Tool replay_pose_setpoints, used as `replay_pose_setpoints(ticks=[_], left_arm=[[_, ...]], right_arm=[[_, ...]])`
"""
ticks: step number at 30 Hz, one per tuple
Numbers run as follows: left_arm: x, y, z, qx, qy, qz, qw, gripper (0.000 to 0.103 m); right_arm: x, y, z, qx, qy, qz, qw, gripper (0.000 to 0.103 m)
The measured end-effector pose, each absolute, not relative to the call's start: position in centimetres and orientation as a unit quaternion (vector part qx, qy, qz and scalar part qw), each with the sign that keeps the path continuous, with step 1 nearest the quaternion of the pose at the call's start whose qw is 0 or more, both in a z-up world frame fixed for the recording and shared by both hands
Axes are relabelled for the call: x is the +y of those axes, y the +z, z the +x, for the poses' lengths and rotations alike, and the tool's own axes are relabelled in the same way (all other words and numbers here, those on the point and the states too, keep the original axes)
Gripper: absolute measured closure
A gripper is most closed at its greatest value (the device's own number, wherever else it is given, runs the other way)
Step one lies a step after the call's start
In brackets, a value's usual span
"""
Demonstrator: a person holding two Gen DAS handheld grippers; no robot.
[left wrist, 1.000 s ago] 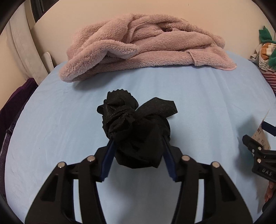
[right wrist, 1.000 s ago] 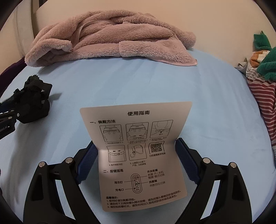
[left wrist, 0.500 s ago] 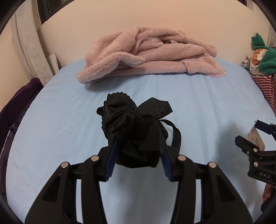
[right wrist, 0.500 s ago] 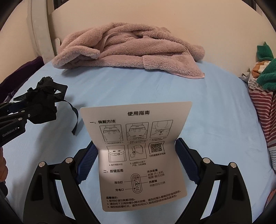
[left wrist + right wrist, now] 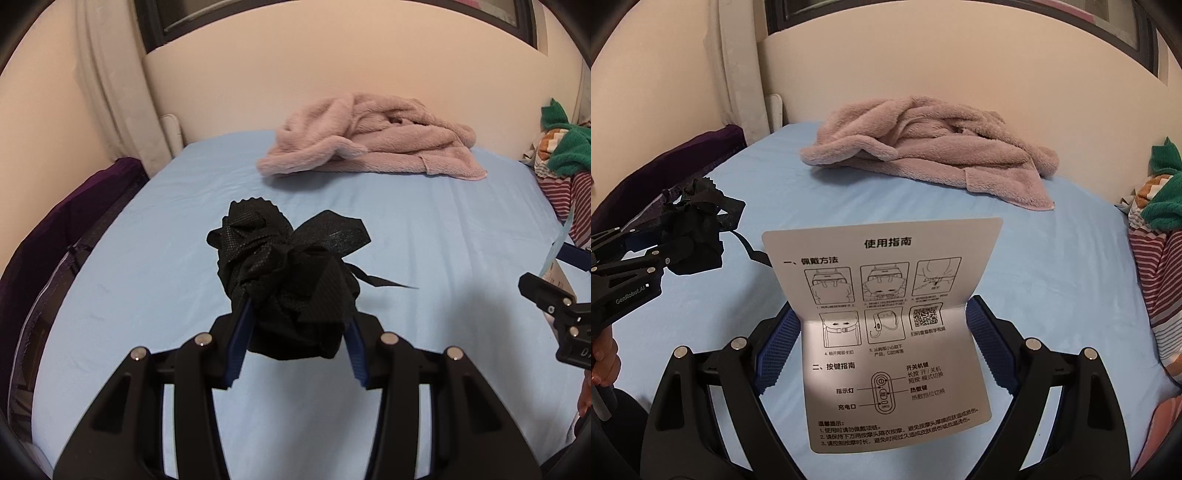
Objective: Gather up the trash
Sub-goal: 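Carry the black bundle and white leaflet in both grippers over the grey bin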
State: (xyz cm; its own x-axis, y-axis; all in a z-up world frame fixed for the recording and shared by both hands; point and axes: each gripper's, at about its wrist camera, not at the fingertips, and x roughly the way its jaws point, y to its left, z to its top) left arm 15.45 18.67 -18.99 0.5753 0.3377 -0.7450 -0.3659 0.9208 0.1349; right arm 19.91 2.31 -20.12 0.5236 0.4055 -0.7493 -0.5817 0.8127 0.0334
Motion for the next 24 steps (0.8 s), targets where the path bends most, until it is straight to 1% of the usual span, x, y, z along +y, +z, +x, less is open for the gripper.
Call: replay_pose_setpoints(ticks=[10,18,24], left_arm=[[23.9,-13.9,3.0,0.383,0.261,-0.037,0.885,0.057],[29.0,-10.9,-8.2,0.358,0.335,-0.047,0.87,0.057],[32.7,-9.8,-16.5,0.359,0.392,-0.068,0.844,0.057]], right_arm=[[7.8,-14.5,9.6,0.363,0.351,-0.127,0.854,0.018],[13.9,-12.0,0.9,0.33,0.428,-0.147,0.828,0.018],[19.2,-10.5,-5.5,0.319,0.489,-0.164,0.795,0.018]])
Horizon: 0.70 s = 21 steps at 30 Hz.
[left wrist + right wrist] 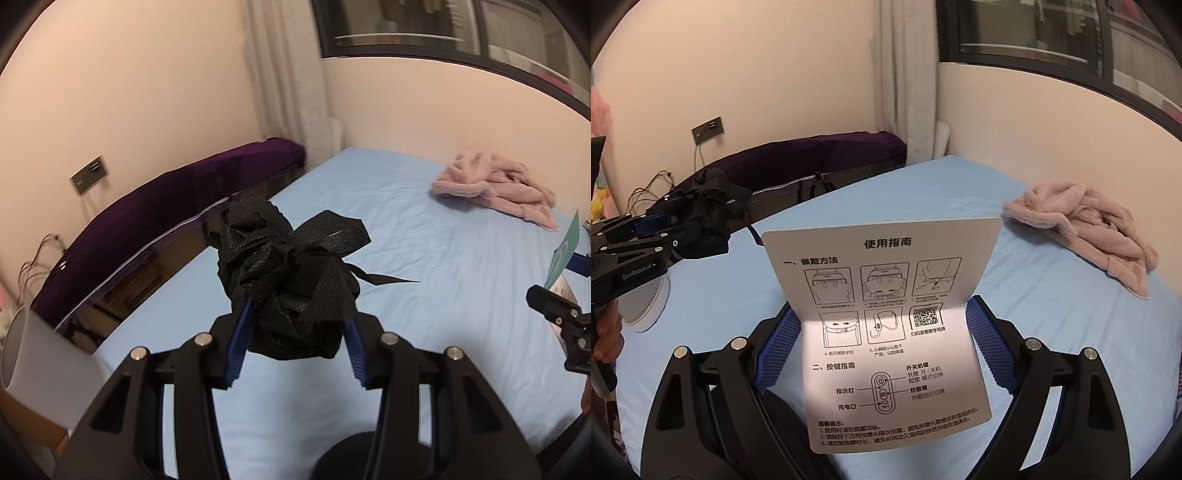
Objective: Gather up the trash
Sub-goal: 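Carry the black bundle and white leaflet in both grippers over the grey bin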
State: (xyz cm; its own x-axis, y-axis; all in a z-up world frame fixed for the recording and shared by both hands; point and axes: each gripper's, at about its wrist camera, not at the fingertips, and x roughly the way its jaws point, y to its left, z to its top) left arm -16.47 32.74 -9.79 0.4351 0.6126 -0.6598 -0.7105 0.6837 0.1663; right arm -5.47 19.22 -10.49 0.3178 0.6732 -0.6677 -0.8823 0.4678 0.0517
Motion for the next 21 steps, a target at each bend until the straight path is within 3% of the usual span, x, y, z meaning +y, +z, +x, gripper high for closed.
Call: replay_pose_setpoints(ticks=[21], left_arm=[[41.9,-3.3,-47.8,0.331,0.638,-0.142,0.681,0.057]], right_arm=[[40.6,-4.7,-30.1,0.264,0.713,-0.238,0.604,0.018]])
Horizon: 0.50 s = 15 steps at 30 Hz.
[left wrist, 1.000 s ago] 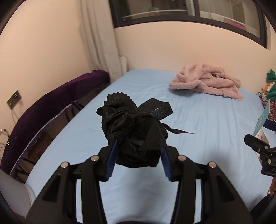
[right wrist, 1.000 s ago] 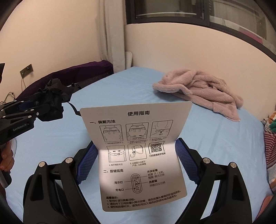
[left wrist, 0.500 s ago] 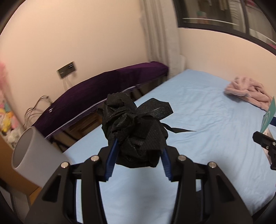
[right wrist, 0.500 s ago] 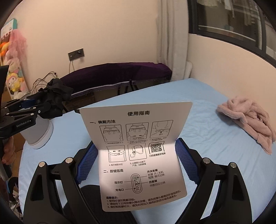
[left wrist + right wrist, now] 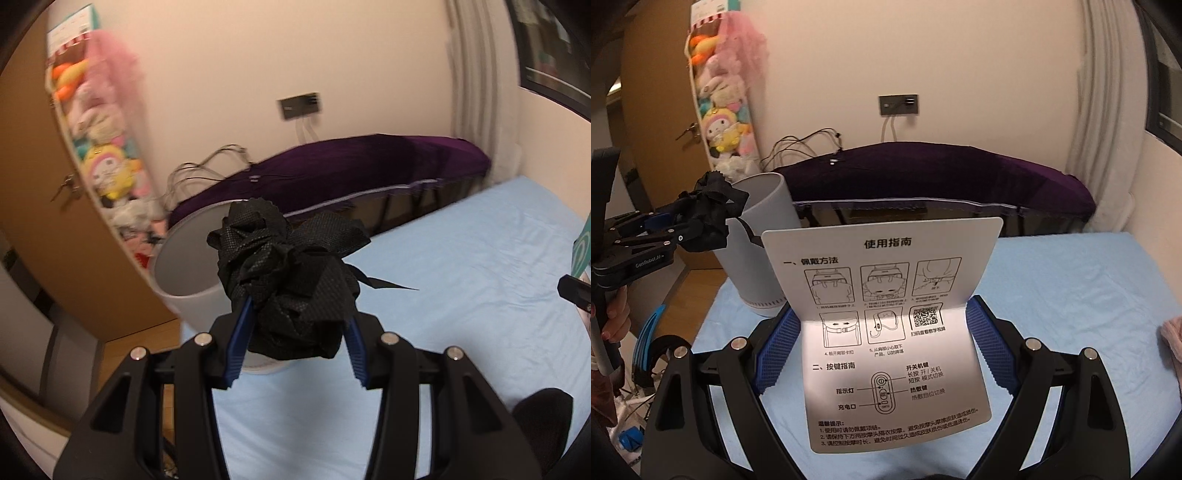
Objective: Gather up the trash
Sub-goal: 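Carry the black bundle and white leaflet in both grippers over the grey bin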
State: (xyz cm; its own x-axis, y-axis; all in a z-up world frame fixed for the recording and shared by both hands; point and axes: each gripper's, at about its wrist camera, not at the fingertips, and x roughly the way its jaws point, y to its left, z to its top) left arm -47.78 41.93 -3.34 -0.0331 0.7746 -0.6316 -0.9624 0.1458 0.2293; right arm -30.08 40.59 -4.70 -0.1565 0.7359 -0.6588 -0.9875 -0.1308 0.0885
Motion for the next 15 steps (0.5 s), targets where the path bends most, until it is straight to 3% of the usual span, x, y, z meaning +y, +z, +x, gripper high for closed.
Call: replay_pose_setpoints(ticks=[15], left_arm=[[46.7,2.5,-61.8,0.294,0.725,-0.176,0.597,0.057]], right_arm=[[55.0,-1.2,-48.2,0.235,0.791,-0.286,0.488,0.018]])
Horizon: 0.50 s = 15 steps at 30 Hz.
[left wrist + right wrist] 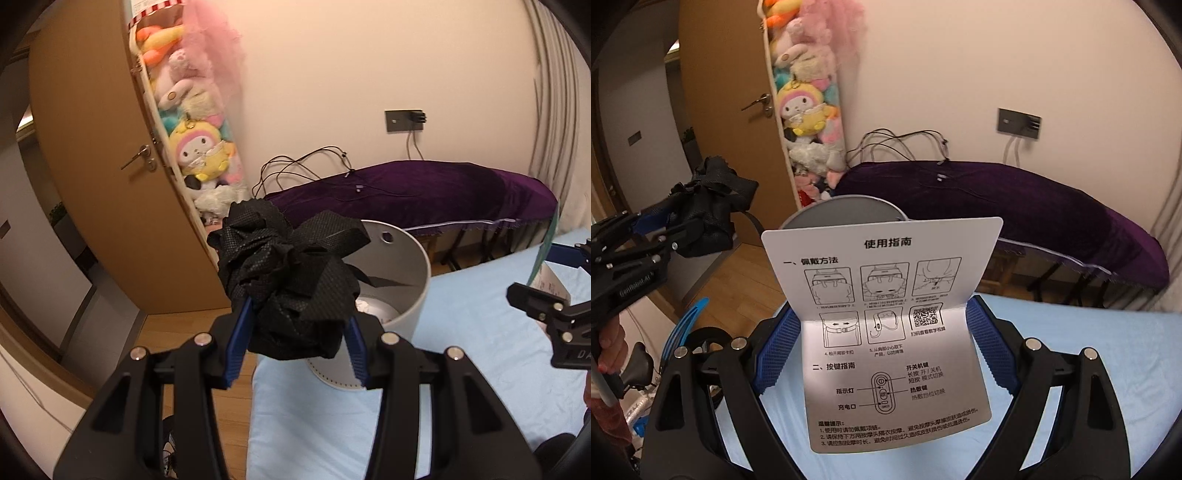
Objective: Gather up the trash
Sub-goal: 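Carry the black bundle and white leaflet in both grippers over the grey bin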
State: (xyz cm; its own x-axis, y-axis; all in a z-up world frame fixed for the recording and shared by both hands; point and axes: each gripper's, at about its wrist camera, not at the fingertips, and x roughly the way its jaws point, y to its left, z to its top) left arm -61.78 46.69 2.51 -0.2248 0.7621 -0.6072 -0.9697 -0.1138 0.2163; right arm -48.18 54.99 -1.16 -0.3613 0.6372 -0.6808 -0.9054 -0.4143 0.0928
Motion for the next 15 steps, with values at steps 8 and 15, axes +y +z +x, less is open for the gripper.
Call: replay_pose_setpoints(ticks=[8,15], left_arm=[[49.5,3.0,-63.6,0.295,0.729,-0.196,0.586,0.056],[51.7,4.7,-64.0,0.292,0.734,-0.194,0.581,0.052]], right_arm=[[60.2,1.5,-53.7,0.225,0.798,-0.297,0.473,0.018],[64.8,3.0,-55.5,0.242,0.787,-0.307,0.477,0.017]])
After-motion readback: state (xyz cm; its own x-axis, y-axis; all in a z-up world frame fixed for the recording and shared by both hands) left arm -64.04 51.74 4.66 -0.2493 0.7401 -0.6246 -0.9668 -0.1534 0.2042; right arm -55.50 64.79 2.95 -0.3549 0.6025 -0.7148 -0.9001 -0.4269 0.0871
